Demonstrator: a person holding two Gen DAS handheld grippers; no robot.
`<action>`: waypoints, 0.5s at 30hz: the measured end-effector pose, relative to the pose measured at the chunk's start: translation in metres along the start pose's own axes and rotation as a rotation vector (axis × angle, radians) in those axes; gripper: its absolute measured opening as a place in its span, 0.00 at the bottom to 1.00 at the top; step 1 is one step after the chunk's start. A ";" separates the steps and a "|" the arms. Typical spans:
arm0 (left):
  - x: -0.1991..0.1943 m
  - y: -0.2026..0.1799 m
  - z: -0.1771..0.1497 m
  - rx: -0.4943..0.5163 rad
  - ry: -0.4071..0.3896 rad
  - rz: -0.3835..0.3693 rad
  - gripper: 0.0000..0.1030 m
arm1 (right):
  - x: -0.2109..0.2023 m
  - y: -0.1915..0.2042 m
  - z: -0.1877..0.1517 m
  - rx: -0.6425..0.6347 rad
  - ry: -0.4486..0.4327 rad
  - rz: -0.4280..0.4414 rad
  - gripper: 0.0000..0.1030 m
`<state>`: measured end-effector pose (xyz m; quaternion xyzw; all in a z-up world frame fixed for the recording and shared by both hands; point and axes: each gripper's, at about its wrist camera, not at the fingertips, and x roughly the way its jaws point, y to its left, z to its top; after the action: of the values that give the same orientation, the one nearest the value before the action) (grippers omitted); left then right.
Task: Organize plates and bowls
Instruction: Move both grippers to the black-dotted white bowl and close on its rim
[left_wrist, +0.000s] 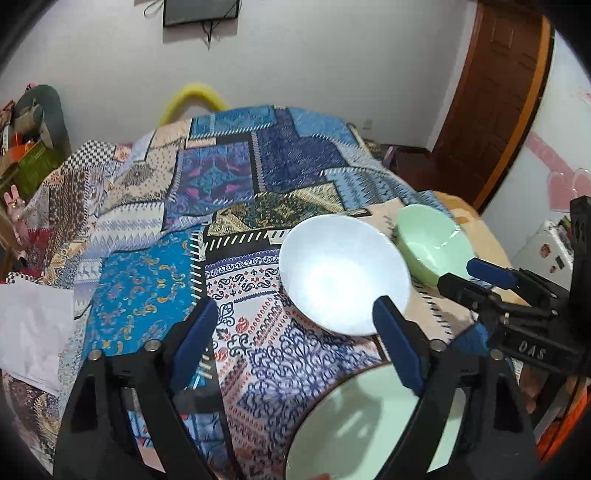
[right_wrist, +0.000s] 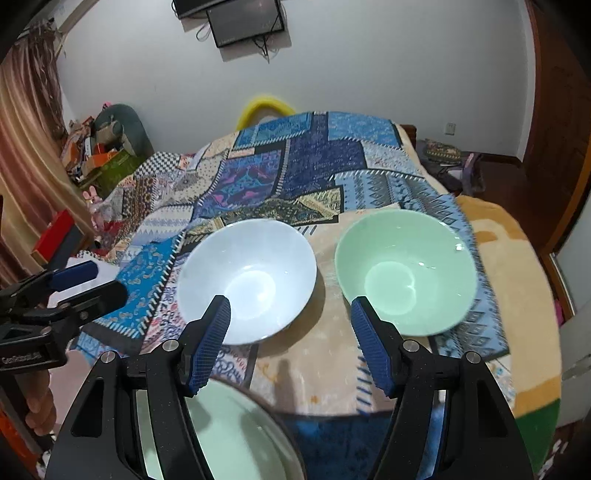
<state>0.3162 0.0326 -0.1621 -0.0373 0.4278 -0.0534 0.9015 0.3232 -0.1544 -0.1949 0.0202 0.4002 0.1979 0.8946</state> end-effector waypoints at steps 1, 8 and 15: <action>0.008 0.000 0.001 0.000 0.013 0.000 0.76 | 0.007 0.001 0.000 -0.003 0.007 -0.003 0.62; 0.061 0.004 0.003 -0.004 0.102 0.021 0.60 | 0.045 -0.002 -0.004 0.007 0.074 0.015 0.57; 0.093 0.010 0.004 -0.020 0.163 0.032 0.40 | 0.066 -0.007 -0.007 0.012 0.138 0.032 0.39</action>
<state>0.3783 0.0307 -0.2321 -0.0351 0.5008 -0.0376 0.8640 0.3598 -0.1375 -0.2475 0.0185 0.4616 0.2107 0.8615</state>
